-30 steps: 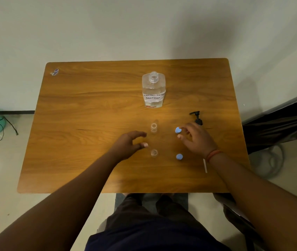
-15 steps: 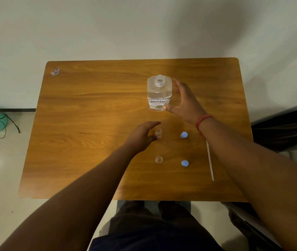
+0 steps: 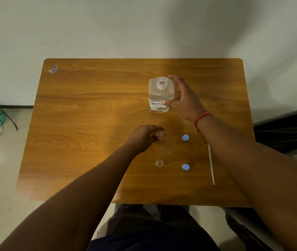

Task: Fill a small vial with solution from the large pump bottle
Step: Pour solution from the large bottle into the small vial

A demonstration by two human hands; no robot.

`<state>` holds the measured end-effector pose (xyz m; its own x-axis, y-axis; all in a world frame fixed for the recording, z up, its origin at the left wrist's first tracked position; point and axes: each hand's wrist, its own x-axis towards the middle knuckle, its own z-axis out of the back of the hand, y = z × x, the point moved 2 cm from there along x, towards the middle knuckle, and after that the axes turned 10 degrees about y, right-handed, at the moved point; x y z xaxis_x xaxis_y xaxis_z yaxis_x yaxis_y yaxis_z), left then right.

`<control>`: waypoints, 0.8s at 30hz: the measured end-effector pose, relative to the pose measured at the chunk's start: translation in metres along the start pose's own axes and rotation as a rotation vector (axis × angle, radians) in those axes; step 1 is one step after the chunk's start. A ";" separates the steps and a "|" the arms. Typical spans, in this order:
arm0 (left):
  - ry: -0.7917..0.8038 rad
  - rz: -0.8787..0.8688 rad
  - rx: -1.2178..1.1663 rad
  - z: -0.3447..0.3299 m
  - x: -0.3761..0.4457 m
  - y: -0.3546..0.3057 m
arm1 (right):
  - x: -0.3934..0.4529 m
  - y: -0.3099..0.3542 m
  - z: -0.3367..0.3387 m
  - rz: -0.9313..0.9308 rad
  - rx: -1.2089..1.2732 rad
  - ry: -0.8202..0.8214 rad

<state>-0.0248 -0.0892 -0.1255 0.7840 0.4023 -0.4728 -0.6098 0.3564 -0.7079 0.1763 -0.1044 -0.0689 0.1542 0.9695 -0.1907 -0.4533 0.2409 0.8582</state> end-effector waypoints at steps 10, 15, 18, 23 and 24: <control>-0.033 -0.009 -0.085 0.011 -0.007 0.004 | 0.009 0.001 0.006 0.007 0.026 0.019; -0.082 -0.013 -0.133 0.037 -0.012 0.002 | 0.006 0.003 0.016 0.018 0.037 0.001; -0.126 -0.029 -0.125 0.061 -0.017 -0.006 | 0.002 0.011 0.030 0.036 0.041 -0.018; -0.172 -0.096 -0.149 0.117 -0.025 -0.040 | -0.003 0.041 0.066 0.090 -0.001 -0.039; -0.183 -0.113 -0.155 0.131 -0.026 -0.052 | -0.004 0.051 0.075 0.105 -0.008 -0.061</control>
<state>-0.0292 -0.0080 -0.0078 0.8037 0.5179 -0.2930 -0.4831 0.2805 -0.8294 0.2185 -0.0996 0.0119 0.1589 0.9848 -0.0706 -0.4766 0.1391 0.8680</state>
